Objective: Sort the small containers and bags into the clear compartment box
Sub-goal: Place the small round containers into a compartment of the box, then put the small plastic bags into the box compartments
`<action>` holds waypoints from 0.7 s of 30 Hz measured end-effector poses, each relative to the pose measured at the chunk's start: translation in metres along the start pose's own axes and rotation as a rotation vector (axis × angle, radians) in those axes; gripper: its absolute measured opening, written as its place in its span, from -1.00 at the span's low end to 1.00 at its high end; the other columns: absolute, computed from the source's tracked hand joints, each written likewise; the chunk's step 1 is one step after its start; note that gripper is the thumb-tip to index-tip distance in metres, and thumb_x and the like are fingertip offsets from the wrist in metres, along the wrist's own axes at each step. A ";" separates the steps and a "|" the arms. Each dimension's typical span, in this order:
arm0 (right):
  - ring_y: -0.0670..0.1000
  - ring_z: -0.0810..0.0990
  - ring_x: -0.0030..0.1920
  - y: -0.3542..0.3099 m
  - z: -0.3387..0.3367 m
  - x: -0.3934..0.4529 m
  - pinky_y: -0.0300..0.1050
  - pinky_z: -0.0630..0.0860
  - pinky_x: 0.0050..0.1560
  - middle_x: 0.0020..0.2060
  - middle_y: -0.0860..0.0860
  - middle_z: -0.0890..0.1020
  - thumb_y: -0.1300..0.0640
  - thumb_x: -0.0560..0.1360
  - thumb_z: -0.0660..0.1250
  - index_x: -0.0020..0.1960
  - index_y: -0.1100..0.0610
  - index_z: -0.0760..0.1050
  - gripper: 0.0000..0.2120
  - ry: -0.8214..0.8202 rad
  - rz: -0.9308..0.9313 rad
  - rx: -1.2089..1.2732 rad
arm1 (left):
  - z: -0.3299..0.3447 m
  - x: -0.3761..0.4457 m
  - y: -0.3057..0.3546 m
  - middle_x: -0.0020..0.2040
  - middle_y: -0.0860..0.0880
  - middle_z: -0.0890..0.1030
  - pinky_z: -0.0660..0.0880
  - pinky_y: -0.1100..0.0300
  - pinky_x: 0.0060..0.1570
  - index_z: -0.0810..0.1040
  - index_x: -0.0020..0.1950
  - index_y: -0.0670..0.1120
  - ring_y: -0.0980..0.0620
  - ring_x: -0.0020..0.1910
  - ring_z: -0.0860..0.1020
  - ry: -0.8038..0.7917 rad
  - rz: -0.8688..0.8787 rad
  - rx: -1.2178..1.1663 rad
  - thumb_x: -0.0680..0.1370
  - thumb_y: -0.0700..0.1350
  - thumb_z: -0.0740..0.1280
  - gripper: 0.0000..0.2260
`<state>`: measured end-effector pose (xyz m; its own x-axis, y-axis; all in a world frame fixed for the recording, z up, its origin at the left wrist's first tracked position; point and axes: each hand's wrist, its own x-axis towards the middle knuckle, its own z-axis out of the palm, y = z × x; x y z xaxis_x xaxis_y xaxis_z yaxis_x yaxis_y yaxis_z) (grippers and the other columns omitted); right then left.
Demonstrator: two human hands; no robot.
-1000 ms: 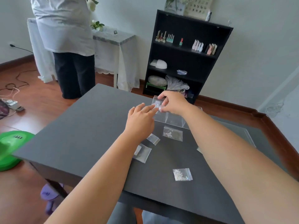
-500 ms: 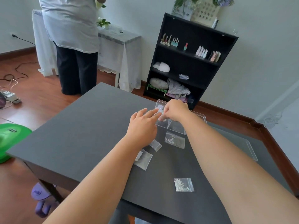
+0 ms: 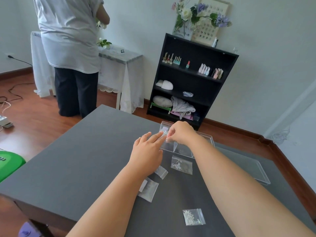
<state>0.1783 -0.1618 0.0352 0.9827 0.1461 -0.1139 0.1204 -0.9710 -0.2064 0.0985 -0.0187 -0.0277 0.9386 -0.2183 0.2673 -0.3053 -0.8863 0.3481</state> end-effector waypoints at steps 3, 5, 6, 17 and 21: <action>-0.01 0.65 -0.06 0.004 0.004 0.004 -0.03 0.60 0.02 -0.11 -0.09 0.71 0.03 0.37 0.54 -0.24 -0.06 0.69 -0.96 0.024 0.017 0.051 | 0.000 0.000 0.000 0.56 0.14 0.11 0.06 -0.05 0.46 0.09 0.53 0.16 -0.06 0.53 0.07 0.000 0.000 -0.007 0.63 0.01 0.13 -0.52; -0.01 0.64 -0.04 0.007 0.006 0.005 -0.02 0.59 0.03 -0.08 -0.08 0.71 0.00 0.42 0.48 -0.18 -0.04 0.70 -0.95 0.039 -0.005 0.052 | 0.001 0.000 0.000 0.56 0.15 0.10 0.06 -0.04 0.46 0.08 0.54 0.16 -0.06 0.53 0.06 -0.002 0.006 -0.010 0.63 0.02 0.13 -0.52; -0.01 0.64 -0.03 0.009 0.006 0.004 -0.01 0.58 0.04 -0.07 -0.08 0.70 -0.02 0.45 0.45 -0.14 -0.03 0.70 -0.91 0.055 -0.034 0.047 | 0.001 0.000 -0.001 0.56 0.15 0.10 0.06 -0.04 0.46 0.09 0.54 0.16 -0.05 0.53 0.06 -0.004 0.010 -0.018 0.63 0.02 0.13 -0.52; -0.06 0.54 -0.18 0.039 0.014 -0.087 -0.25 0.48 -0.15 -0.19 -0.11 0.61 0.11 0.53 0.37 0.10 -0.07 0.57 -0.82 0.361 -0.196 0.349 | -0.017 -0.020 -0.016 0.21 0.08 0.50 0.37 -0.05 0.14 0.62 0.02 0.11 -0.08 0.27 0.34 0.297 0.061 -0.222 0.51 -0.03 0.35 -0.88; -0.08 0.54 -0.08 0.055 0.024 -0.103 -0.21 0.47 -0.06 -0.08 -0.17 0.57 0.05 0.55 0.34 0.06 -0.12 0.57 -0.88 0.132 -0.131 0.218 | -0.027 -0.044 -0.023 0.08 0.19 0.47 0.40 0.03 0.14 0.59 -0.07 0.17 0.02 0.16 0.37 0.073 0.144 -0.154 0.51 0.12 0.31 -0.90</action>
<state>0.0803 -0.2258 0.0118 0.9724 0.2277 0.0519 0.2283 -0.8798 -0.4170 0.0596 0.0222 -0.0236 0.8711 -0.3030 0.3866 -0.4615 -0.7742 0.4332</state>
